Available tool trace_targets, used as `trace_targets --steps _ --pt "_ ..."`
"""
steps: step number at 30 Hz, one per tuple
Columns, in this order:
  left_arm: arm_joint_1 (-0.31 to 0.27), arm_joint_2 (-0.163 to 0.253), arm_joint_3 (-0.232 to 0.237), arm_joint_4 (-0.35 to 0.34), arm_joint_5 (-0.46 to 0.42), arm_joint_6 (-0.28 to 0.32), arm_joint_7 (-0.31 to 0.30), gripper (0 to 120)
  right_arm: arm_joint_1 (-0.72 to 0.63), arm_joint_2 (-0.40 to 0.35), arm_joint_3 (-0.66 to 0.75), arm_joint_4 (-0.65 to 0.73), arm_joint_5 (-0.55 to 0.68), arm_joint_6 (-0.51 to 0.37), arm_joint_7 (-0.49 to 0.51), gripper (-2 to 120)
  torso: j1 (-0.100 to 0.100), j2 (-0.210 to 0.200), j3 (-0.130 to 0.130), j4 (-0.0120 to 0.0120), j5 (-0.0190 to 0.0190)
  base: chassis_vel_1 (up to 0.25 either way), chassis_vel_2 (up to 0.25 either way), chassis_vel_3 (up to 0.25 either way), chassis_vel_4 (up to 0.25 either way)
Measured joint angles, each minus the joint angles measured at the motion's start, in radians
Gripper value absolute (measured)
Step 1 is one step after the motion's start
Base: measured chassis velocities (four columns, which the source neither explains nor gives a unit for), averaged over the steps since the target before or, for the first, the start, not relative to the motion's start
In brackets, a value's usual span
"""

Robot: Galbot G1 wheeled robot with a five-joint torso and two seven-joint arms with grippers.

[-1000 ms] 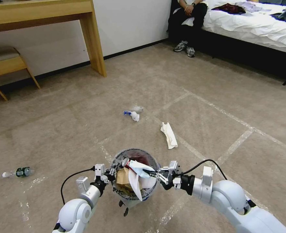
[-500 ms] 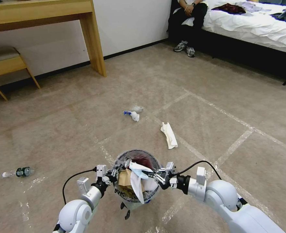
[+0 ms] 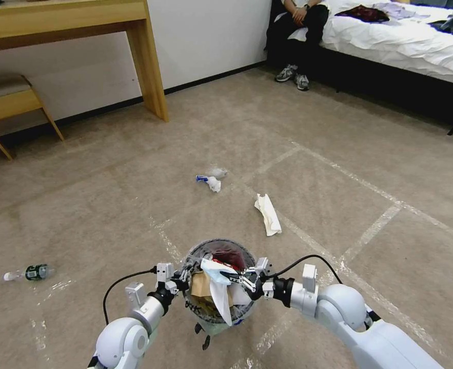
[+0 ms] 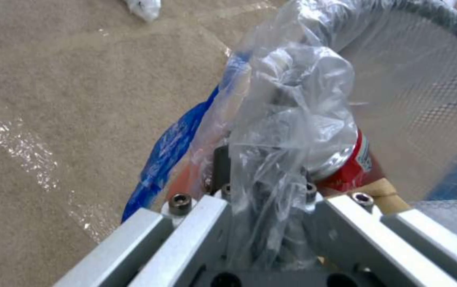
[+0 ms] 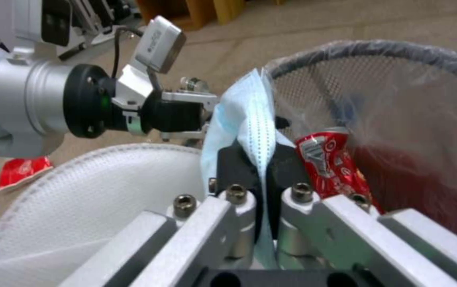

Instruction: Pick up the trash bin and place the garbage on the floor into it.

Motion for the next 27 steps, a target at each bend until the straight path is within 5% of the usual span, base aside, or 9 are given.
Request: trace_targets --steps 27 --pt "0.007 0.006 0.007 -0.019 -0.045 0.018 -0.019 1 -0.009 0.012 0.008 -0.043 -0.016 0.024 0.007 98 0.000 0.000 0.000 0.0000 0.0000 0.000 0.000 0.000 0.000"
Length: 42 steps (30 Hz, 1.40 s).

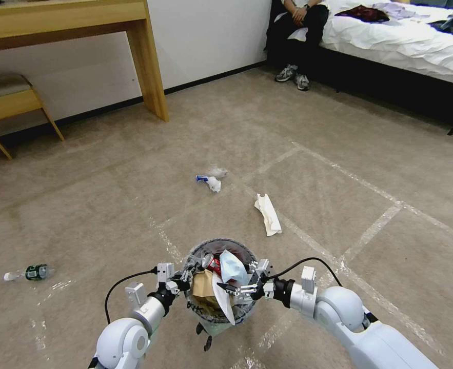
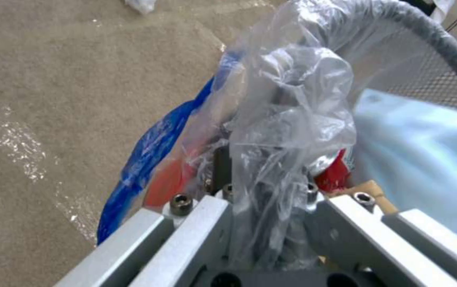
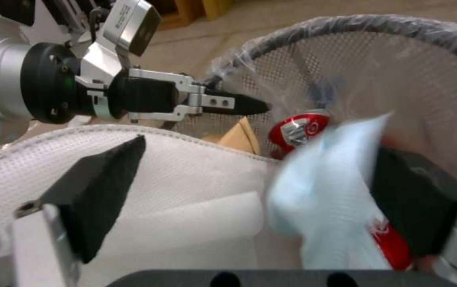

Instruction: Pick up the trash bin and place the garbage on the floor into it.

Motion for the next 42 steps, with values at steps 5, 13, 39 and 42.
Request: trace_targets --steps 5,13,39,42 --pt "-0.004 -0.001 0.000 0.007 0.000 0.000 -0.003 1 -0.008 0.001 0.003 0.009 0.006 0.002 0.000 100 0.000 0.000 0.000 0.0000 0.0000 0.000 0.000 0.000 0.000" --pt "-0.011 0.000 -0.003 0.015 -0.002 0.000 -0.008 1 -0.031 -0.016 0.032 0.055 0.020 0.004 -0.013 100 0.000 0.000 0.000 0.0000 0.0000 0.000 0.000 0.000 0.000" --pt "-0.034 -0.007 -0.015 0.035 0.000 0.000 -0.021 1 -0.099 -0.063 0.106 0.164 0.038 -0.004 -0.041 100 0.000 0.000 0.000 0.0000 0.0000 0.000 0.000 0.000 0.000" --pt "-0.035 -0.008 -0.017 0.035 0.000 0.000 -0.023 1 -0.103 -0.067 0.114 0.174 0.044 -0.004 -0.041 100 0.000 0.000 0.000 0.0000 -0.0001 0.000 0.000 0.000 0.000"
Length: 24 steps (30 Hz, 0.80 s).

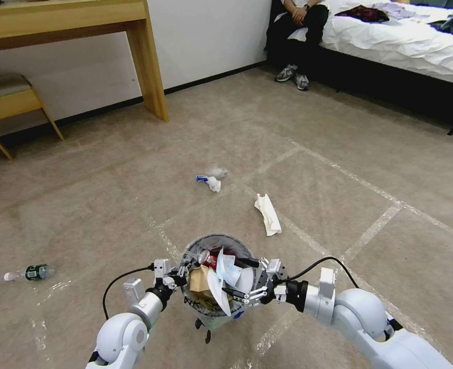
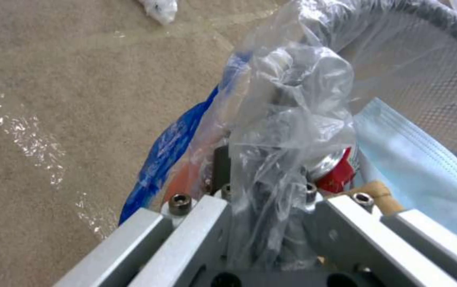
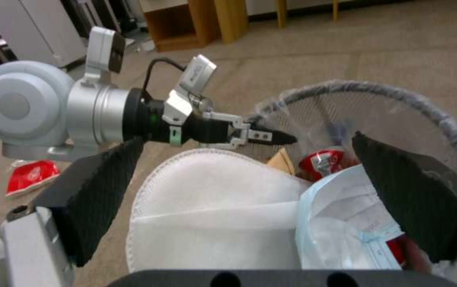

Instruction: Pick up the trash bin and place the garbage on the floor into it.

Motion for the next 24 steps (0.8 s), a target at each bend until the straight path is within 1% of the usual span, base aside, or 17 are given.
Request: trace_targets --steps 10,17,24 --pt "0.005 0.007 -0.014 -0.006 -0.001 0.000 -0.004 1 -0.027 -0.007 0.068 0.047 0.037 0.003 0.001 100 0.000 0.000 0.000 0.0001 0.0001 0.000 0.000 0.000 0.000" --pt "0.004 0.007 -0.015 -0.008 0.001 -0.001 -0.007 1 -0.092 0.013 0.196 0.068 0.063 0.025 0.016 100 0.000 0.000 0.000 0.0000 0.0001 0.000 0.000 0.000 0.000" --pt "0.004 0.014 -0.019 -0.013 0.001 -0.003 -0.008 1 -0.164 0.047 0.305 0.062 0.050 0.061 0.019 100 0.000 0.000 0.000 0.0000 0.0001 0.000 0.000 0.000 0.000"
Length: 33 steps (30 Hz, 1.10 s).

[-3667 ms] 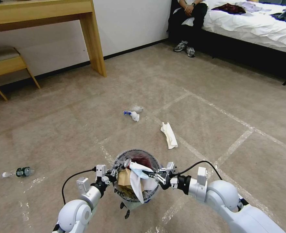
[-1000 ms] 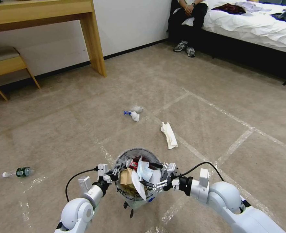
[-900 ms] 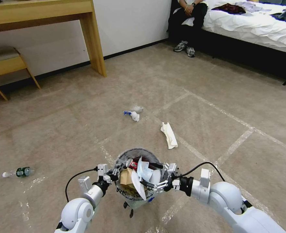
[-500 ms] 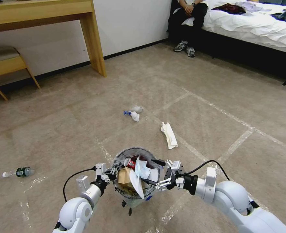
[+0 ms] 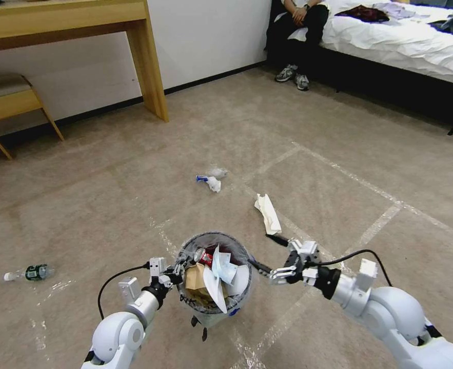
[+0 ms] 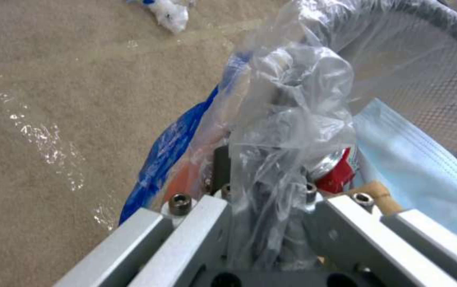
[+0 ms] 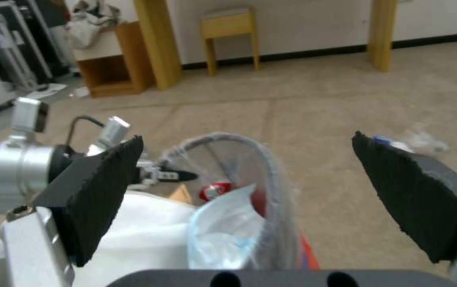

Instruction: Pick up the trash bin and place the garbage on the floor into it.

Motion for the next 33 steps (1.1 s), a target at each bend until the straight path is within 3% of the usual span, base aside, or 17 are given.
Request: trace_targets --steps 14,33 --pt "0.019 0.006 0.004 -0.026 0.010 -0.002 0.000 1 -0.039 0.041 0.058 -0.023 -0.033 0.026 0.011 100 0.000 0.000 0.000 0.0000 0.0000 0.000 0.000 0.000 0.000" --pt "0.020 -0.002 0.000 -0.046 0.021 -0.005 -0.010 1 -0.031 0.041 0.056 -0.023 -0.041 0.027 0.012 100 0.000 0.000 0.000 0.0001 0.0000 0.000 0.000 0.000 0.000"
